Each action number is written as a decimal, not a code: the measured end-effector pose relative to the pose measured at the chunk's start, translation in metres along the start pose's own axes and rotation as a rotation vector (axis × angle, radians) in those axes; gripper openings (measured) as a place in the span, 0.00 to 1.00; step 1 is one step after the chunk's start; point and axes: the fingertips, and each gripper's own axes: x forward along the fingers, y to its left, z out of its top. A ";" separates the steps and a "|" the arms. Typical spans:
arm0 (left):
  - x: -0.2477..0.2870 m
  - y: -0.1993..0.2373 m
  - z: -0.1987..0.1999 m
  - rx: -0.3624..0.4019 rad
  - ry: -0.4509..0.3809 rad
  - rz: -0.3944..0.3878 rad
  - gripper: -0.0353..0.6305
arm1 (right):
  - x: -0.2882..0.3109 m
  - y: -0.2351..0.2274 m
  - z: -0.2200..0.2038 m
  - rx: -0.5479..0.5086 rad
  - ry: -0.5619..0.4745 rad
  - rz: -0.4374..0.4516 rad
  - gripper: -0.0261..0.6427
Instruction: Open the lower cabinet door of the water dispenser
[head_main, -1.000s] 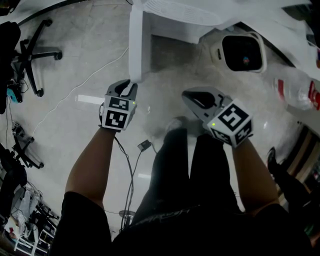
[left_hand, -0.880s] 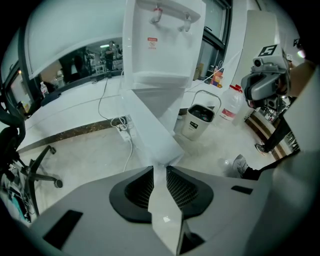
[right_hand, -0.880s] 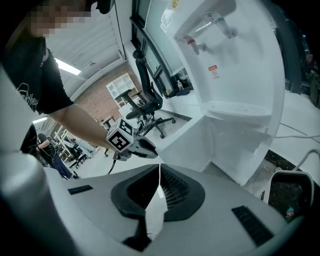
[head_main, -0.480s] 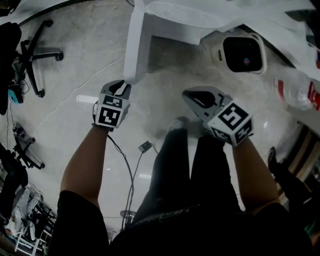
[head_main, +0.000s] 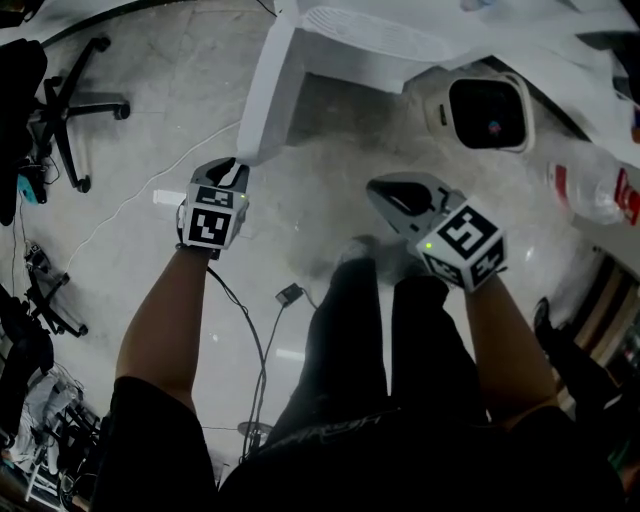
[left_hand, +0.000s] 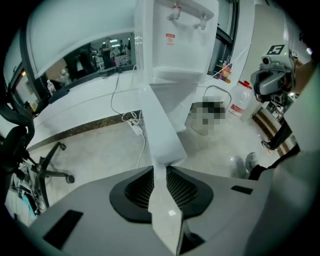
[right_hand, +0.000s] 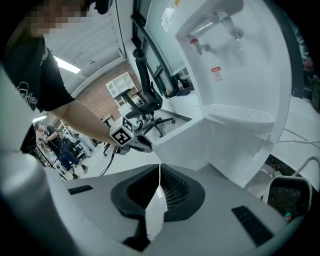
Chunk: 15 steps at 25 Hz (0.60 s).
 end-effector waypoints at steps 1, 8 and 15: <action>0.000 0.003 -0.001 0.006 0.002 0.010 0.17 | 0.000 0.001 0.000 -0.002 0.002 0.000 0.06; -0.005 0.004 0.003 0.023 0.004 0.050 0.15 | -0.006 0.005 -0.001 -0.023 0.010 -0.002 0.06; -0.057 -0.034 0.007 -0.295 -0.135 0.016 0.13 | -0.033 0.025 -0.002 -0.035 -0.039 -0.005 0.06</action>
